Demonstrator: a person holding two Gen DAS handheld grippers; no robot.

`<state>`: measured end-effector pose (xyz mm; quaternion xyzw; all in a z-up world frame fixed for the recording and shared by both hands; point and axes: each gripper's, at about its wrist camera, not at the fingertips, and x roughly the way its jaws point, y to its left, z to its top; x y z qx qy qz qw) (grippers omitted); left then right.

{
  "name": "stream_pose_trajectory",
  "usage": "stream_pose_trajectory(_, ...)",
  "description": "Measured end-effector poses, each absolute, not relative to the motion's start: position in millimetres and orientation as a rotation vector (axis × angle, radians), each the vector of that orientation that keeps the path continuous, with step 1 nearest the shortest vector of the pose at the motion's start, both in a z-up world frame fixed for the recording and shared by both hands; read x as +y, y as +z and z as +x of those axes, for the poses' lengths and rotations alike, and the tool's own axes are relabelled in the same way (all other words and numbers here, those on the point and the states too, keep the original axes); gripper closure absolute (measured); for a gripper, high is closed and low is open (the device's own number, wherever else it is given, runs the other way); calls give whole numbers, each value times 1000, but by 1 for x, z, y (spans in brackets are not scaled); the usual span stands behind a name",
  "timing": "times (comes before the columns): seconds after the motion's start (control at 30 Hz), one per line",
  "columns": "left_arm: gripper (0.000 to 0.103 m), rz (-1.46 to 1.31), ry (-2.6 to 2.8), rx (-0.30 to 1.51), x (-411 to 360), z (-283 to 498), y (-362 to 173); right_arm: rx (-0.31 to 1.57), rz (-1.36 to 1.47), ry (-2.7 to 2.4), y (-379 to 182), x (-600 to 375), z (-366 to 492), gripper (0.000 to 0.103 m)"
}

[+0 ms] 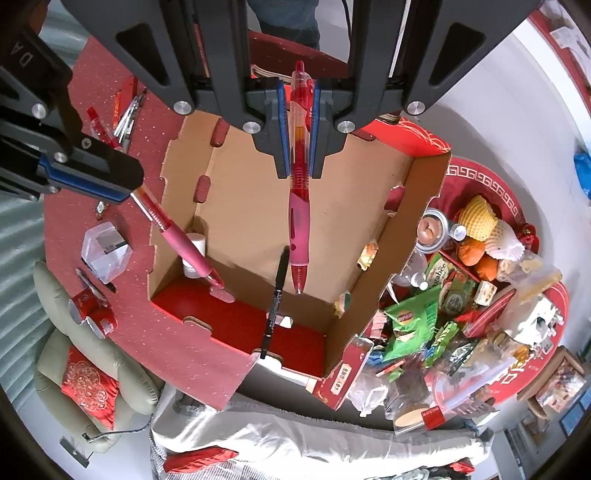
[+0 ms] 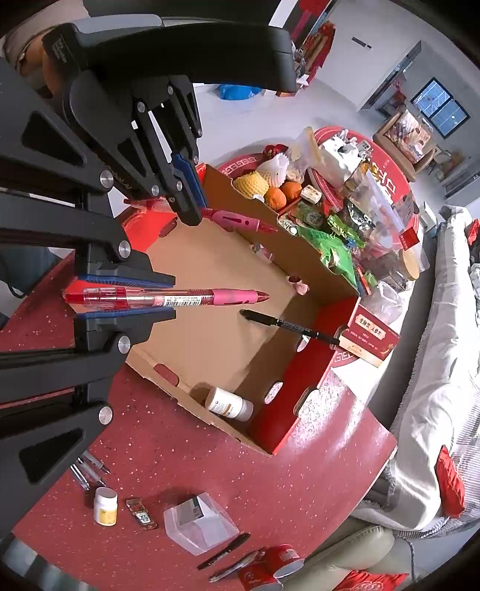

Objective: Organize rigid objects
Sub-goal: 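Carry the red pen and pink pen over the cardboard box with both grippers, then open both grippers to drop the two pens into the box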

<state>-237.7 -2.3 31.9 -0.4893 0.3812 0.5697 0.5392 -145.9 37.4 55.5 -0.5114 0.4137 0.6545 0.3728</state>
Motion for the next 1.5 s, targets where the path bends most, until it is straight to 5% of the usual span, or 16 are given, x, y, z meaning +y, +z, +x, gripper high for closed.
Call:
stream_pose_trajectory(1.4,92,-1113,1276,1071,37,-229,-27,1142,-1375,1481,-15,49,-142,92)
stream_pose_trajectory(1.47,89,-1106,1264,1096,38,-227,-33,1150,-1379,1466,-21,48,-141,92)
stream_pose_trajectory(1.5,76,-1106,1259,1105,38,-226,-35,1158,-1377,1462,-22,48,-141,91)
